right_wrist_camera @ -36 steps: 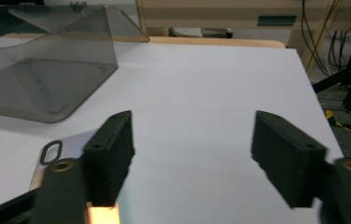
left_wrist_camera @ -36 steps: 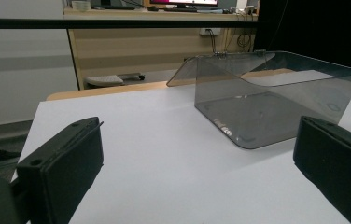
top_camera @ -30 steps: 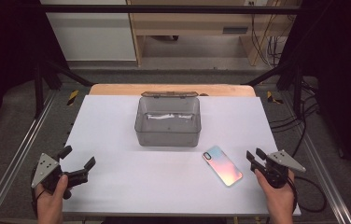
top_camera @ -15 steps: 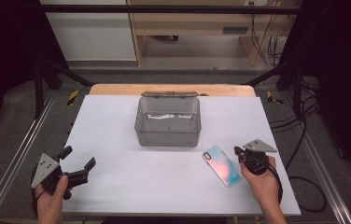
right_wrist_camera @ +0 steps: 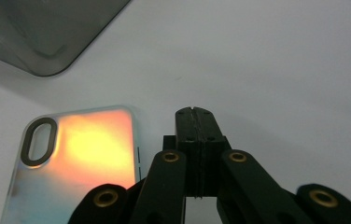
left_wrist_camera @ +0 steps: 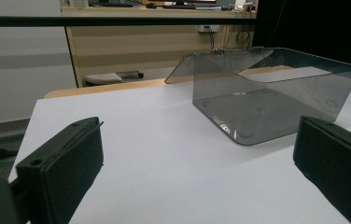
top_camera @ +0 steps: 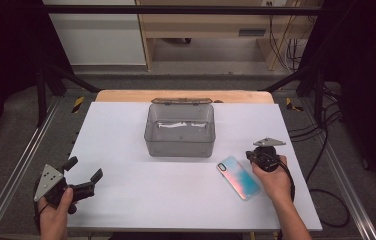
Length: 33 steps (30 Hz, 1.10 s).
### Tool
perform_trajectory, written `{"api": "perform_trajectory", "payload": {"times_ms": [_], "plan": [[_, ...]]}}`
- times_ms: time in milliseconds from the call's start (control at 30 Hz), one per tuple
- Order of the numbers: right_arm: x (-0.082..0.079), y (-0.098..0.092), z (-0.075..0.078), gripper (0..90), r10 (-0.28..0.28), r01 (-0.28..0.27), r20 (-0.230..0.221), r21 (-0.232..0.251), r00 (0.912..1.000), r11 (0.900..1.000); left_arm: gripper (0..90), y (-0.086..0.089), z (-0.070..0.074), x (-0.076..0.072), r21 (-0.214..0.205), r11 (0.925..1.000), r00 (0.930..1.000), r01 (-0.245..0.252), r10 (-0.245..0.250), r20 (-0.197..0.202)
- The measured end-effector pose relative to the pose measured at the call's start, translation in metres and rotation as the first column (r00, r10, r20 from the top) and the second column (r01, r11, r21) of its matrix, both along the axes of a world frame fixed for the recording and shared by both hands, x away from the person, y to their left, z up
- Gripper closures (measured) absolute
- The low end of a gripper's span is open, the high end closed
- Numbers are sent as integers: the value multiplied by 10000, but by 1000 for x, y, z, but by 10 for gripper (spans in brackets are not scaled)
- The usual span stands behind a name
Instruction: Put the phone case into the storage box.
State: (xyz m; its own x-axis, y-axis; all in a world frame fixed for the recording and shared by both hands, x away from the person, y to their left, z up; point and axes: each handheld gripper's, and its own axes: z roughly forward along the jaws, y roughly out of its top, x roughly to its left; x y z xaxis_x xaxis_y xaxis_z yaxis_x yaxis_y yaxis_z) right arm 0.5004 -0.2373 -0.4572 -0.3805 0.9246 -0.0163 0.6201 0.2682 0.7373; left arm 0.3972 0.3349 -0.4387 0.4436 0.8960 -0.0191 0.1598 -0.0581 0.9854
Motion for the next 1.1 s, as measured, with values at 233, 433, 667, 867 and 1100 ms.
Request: {"api": "perform_trajectory", "payload": {"times_ms": [233, 433, 667, 867, 1100], "plan": [[6, -3, -6, 900, -66, 68, -393, 50, 9992, 10000, 17, 0, 0, 0, -43, 10000, 10000, 15, -15, -34], [7, -4, -12, 900, 15, -13, -627, 41, 9980, 10000, 17, -1, -1, 0, -43, 10000, 10000, 45, -45, -64], [1, -5, -15, 900, 166, -144, -800, 274, 9967, 9995, 17, -1, -1, 1, -39, 10000, 10000, 55, -56, -75], [-9, -10, -21, 900, 140, -86, -834, 644, 9964, 9979, 17, -1, -1, -1, -31, 10000, 10000, 63, -63, -63], [-24, -11, -23, 900, 263, -169, -840, 1113, 9961, 9936, 17, -2, -1, 1, -27, 10000, 9999, 56, -56, -87]]}}
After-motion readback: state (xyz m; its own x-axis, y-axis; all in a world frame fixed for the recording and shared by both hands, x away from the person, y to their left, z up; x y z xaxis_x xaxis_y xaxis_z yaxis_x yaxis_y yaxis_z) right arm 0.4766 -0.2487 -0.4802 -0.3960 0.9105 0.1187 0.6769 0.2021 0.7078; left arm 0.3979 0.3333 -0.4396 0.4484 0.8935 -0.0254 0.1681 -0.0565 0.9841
